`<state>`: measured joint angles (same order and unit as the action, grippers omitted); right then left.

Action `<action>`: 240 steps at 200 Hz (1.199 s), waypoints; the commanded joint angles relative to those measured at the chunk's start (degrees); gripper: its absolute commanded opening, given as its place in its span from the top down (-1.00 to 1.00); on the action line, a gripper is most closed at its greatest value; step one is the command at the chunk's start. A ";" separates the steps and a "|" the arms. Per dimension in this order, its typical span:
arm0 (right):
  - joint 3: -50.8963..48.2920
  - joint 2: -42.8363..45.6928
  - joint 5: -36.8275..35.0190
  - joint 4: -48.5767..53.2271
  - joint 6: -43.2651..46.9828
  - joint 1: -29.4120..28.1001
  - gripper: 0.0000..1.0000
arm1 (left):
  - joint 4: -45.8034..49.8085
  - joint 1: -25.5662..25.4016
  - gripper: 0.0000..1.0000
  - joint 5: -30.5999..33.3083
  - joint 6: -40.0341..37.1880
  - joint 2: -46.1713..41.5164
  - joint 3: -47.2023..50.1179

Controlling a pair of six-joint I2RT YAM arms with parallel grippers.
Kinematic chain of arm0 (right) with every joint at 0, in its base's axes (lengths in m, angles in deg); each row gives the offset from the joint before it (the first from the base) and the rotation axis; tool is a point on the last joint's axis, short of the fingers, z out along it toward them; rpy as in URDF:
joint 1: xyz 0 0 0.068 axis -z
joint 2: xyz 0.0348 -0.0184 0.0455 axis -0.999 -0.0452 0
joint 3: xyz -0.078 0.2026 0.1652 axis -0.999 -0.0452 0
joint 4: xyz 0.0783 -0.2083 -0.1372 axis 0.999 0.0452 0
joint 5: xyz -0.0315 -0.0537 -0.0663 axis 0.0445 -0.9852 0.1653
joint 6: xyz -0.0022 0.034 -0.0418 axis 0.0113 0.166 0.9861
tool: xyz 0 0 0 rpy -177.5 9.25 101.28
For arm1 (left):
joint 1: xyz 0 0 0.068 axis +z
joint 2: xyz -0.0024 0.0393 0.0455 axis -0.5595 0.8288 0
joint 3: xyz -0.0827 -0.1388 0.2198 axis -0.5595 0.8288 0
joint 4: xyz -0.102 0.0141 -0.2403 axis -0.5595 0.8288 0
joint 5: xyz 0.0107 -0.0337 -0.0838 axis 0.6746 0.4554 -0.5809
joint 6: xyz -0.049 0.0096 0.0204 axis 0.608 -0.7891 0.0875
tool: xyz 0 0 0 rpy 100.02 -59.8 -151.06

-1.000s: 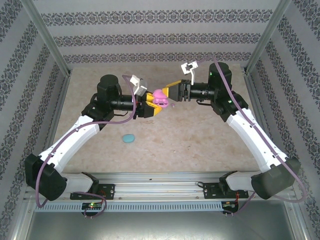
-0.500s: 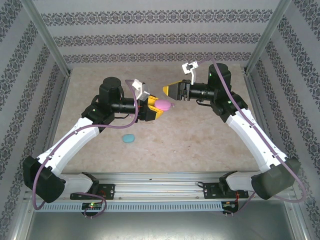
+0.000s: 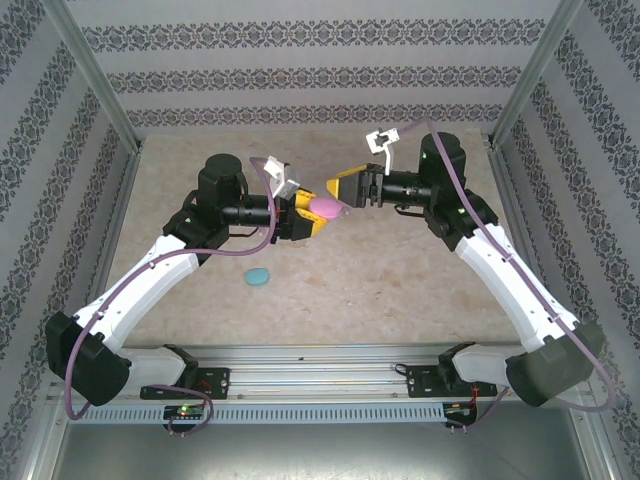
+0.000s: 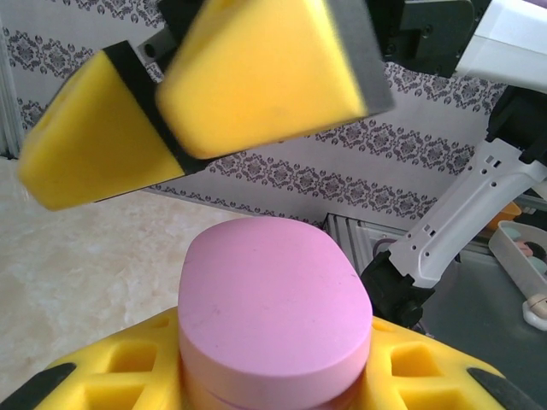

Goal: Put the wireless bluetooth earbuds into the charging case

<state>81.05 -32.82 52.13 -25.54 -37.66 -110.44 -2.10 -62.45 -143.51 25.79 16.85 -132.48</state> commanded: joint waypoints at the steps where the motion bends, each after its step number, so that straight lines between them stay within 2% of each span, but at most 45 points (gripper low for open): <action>1: -0.81 3.52 2.22 -2.18 4.09 -0.56 -0.42 | -4.07 0.12 0.83 -1.81 3.37 0.04 0.23; 37: 1.47 3.75 0.59 7.44 14.10 -3.86 -0.46 | -7.19 0.56 0.84 -2.74 6.63 0.33 0.57; 77: 3.13 1.90 -0.89 12.14 18.73 -6.83 -0.50 | -8.98 0.72 0.84 -3.25 8.74 0.24 0.86; 129: 3.91 1.78 -6.38 12.90 19.77 -6.04 -0.42 | -9.25 0.73 0.84 -3.46 9.48 -0.64 1.35; 166: 4.46 0.91 -5.66 11.03 17.04 -3.81 -0.31 | -9.25 0.76 0.84 -3.51 9.62 -1.33 1.80; 240: 4.51 -0.15 -5.88 9.75 15.40 -3.38 -0.14 | -10.52 0.74 0.84 -3.83 10.80 -1.67 1.75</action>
<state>84.87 -31.95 48.04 -14.39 -21.20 -114.59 -7.98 -62.03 -144.84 35.47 17.07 -130.46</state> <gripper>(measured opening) 0.583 0.372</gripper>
